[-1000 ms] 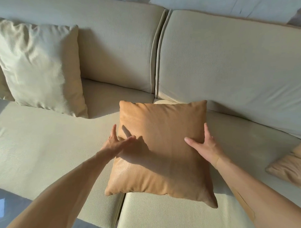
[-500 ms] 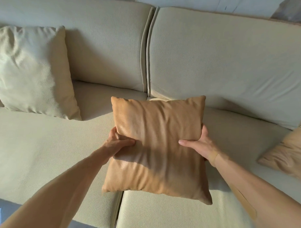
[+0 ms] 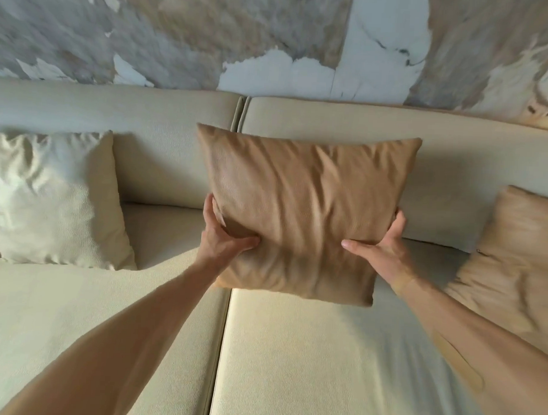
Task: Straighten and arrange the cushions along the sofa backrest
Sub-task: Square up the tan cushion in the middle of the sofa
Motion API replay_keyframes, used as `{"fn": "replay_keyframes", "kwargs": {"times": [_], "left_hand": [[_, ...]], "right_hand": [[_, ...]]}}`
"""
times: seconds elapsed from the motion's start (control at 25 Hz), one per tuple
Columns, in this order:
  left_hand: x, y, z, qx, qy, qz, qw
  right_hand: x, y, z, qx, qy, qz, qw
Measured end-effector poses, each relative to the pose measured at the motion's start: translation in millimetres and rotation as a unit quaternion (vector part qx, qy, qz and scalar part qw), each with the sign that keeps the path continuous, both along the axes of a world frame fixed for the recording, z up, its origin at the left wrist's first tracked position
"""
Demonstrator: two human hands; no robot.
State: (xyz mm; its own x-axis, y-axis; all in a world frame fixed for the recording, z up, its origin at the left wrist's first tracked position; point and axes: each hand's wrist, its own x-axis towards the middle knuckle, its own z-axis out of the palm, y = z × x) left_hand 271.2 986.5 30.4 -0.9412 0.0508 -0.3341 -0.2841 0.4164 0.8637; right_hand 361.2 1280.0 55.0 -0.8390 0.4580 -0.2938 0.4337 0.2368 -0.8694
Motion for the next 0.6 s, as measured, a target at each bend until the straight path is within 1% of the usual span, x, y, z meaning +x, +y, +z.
{"fn": "replay_keyframes", "kwargs": {"times": [0.08,0.2,0.28,0.48,0.6], "left_hand": [[-16.6,11.2,4.9,-0.025,0.022,-0.006,0.999],[-31.2,16.6,-2.3,-0.033,0.048,-0.006,0.998],[-30.8,11.5,-11.8,-0.032,0.051,-0.002,0.998],[-21.7,-16.7,-52.3,-0.038,0.008,0.009,0.999],[-26.7,-27.1,-76.1,-0.032,-0.018,-0.007,0.999]], "right_hand": [[-10.5,6.4,1.7,0.004,0.015,-0.006,1.0],[-20.9,9.4,-9.9,0.014,0.019,-0.021,1.0],[-24.4,6.9,-23.7,0.018,0.018,-0.025,0.999],[-28.2,-12.7,-67.3,0.007,-0.023,-0.003,1.0],[-42.4,-29.1,-90.3,0.011,-0.023,0.025,0.999]]}}
